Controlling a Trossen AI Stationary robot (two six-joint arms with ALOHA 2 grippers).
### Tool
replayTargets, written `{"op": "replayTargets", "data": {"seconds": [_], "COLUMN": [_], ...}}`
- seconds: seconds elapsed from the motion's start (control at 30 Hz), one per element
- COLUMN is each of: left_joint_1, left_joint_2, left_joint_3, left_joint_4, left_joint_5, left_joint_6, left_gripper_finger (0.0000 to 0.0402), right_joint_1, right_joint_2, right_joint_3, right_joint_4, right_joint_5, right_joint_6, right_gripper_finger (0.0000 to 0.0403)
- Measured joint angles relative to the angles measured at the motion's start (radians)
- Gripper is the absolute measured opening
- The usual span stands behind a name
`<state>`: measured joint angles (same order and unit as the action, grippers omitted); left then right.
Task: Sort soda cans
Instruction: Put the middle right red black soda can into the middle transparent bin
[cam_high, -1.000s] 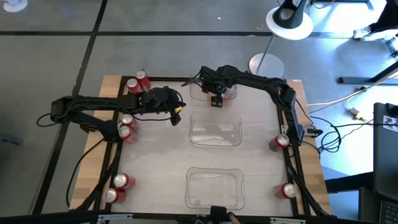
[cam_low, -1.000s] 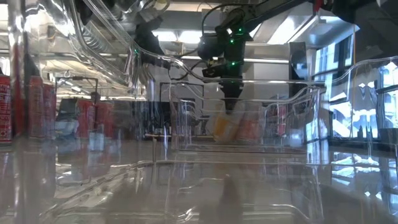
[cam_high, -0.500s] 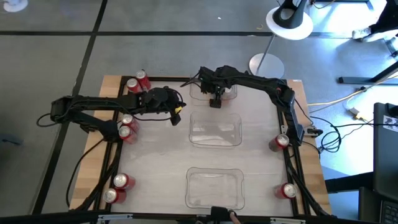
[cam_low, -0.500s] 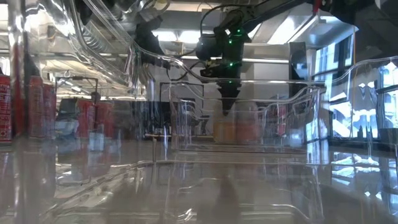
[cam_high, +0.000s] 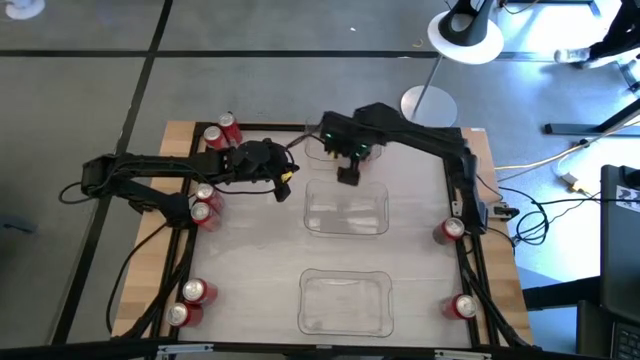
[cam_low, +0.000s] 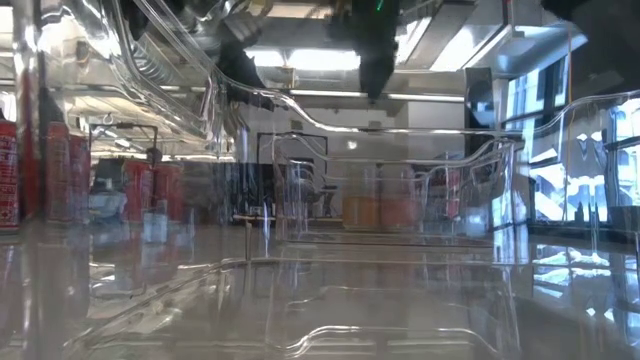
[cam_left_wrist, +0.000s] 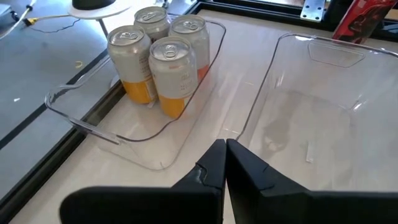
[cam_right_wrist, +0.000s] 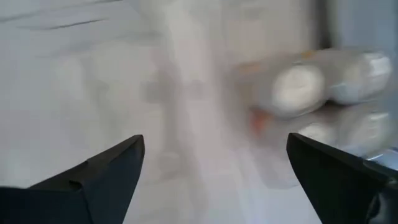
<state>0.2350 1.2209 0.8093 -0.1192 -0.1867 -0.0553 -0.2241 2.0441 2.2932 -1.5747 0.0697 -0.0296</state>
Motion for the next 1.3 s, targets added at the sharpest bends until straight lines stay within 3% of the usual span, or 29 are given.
{"op": "replayTargets", "data": {"seconds": [0.1,0.3,0.7,0.87,1.3], "left_joint_1": [-0.003,-0.008,-0.007,-0.007,-0.007], "left_joint_2": [0.0,0.0,0.0,0.0,0.0], "left_joint_3": [-0.001,-0.001,-0.001,-0.001,-0.001], "left_joint_4": [-0.005,-0.003,0.031,0.031,0.034], "left_joint_5": [0.0,0.0,0.0,0.0,0.0], "left_joint_6": [-0.004,0.004,-0.007,-0.025,-0.069], "left_gripper_finger": [0.0004,0.0004,0.0004,0.0004,0.0004], "right_joint_1": [0.055,0.164,0.391,0.451,0.538], "right_joint_2": [-0.076,-0.269,-0.716,-0.845,-1.015], "right_joint_3": [-0.018,-0.146,-0.671,-0.818,-1.118], "right_joint_4": [0.011,0.001,0.002,0.0,0.003], "right_joint_5": [-0.057,-0.029,0.06,0.071,-0.038], "right_joint_6": [0.076,0.224,0.654,0.784,0.84], "right_gripper_finger": [0.0392,0.0392,0.0392,0.0392,0.0392]}}
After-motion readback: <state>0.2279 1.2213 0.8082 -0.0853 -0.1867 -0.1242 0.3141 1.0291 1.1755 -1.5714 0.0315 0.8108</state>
